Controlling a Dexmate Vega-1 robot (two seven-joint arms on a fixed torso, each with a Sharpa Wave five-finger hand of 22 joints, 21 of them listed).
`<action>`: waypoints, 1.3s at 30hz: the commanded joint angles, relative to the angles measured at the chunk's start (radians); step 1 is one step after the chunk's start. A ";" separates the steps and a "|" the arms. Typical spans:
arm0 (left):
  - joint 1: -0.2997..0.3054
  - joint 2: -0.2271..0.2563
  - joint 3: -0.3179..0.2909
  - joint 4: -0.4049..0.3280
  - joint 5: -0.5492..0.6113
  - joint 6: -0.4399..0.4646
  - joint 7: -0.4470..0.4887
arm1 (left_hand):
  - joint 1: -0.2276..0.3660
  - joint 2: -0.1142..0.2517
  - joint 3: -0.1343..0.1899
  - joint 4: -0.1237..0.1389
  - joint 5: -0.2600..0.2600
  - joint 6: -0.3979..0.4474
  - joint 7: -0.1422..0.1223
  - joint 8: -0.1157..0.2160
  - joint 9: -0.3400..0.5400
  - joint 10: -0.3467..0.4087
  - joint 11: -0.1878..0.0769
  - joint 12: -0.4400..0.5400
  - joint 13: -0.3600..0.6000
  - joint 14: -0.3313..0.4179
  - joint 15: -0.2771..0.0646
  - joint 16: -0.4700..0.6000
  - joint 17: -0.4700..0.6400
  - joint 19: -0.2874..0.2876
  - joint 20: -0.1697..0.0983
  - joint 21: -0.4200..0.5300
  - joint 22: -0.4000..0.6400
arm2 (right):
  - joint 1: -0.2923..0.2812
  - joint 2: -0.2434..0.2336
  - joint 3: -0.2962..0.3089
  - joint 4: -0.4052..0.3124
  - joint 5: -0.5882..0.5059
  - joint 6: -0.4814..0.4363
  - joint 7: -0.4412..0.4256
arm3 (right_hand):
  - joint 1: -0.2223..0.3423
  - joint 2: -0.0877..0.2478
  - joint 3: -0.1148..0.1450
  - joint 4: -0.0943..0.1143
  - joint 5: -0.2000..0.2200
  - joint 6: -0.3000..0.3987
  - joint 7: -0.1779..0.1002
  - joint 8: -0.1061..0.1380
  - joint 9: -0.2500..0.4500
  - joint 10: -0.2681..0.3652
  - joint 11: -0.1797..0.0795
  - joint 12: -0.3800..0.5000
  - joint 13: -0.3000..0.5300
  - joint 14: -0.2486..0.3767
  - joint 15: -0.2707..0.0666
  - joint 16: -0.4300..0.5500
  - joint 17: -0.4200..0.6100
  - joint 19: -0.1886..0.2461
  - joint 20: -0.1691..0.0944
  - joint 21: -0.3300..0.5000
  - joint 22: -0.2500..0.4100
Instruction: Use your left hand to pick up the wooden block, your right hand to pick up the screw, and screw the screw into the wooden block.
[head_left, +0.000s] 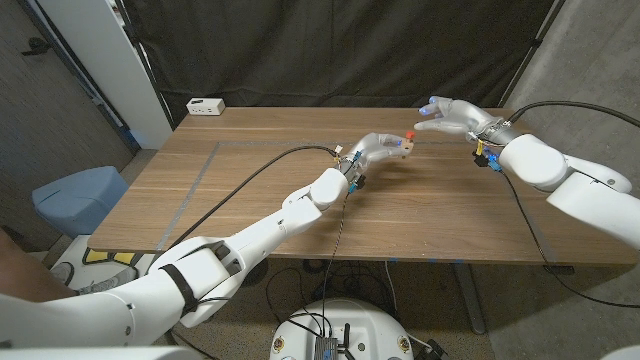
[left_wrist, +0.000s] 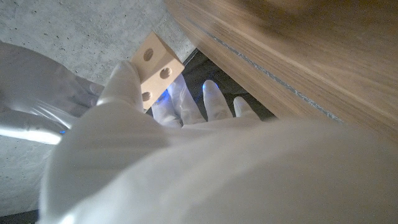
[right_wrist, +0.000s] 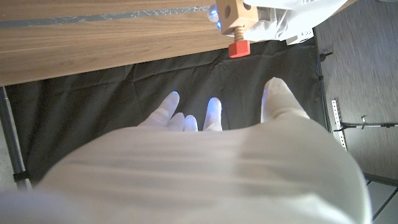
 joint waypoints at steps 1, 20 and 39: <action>-0.007 0.005 0.009 0.007 0.024 -0.018 0.017 | 0.053 0.052 0.002 0.002 0.003 0.057 0.024 0.008 0.004 0.010 0.000 0.007 0.001 0.010 -0.104 -0.003 0.002 0.008 -0.001 0.002 0.003 | 0.059 -0.082 0.000 -0.019 0.024 -0.054 0.138 | 0.023 0.000 0.005 -0.007 0.008 0.003 -0.019 -0.003 0.001 -0.015 -0.006 -0.002 0.001 -0.015 0.001 -0.002 0.000 0.001 0.009 -0.003 0.001; -0.013 0.005 0.013 0.022 0.046 -0.032 0.033 | 0.054 0.052 0.002 0.003 0.003 0.058 0.024 0.007 0.004 0.010 0.000 0.005 0.002 0.012 -0.104 -0.003 0.003 0.010 -0.003 0.003 0.003 | 0.214 -0.189 -0.072 -0.041 0.017 -0.133 0.329 | 0.080 -0.005 0.028 -0.009 0.001 -0.020 -0.084 -0.030 0.004 -0.082 -0.061 -0.007 0.000 -0.062 0.010 -0.007 -0.001 -0.046 0.037 -0.009 0.002; -0.021 -0.001 0.021 0.040 0.058 -0.048 0.037 | 0.055 0.053 0.001 0.003 0.003 0.058 0.023 0.006 0.005 0.008 0.000 0.002 0.002 0.011 -0.104 -0.004 0.003 0.010 -0.003 0.003 0.003 | 0.424 -0.171 -0.215 -0.030 -0.108 -0.156 0.544 | 0.126 0.002 0.049 -0.014 0.000 -0.016 -0.135 -0.036 0.007 -0.108 -0.095 -0.002 -0.001 -0.082 0.023 -0.004 0.000 -0.063 0.048 -0.005 0.003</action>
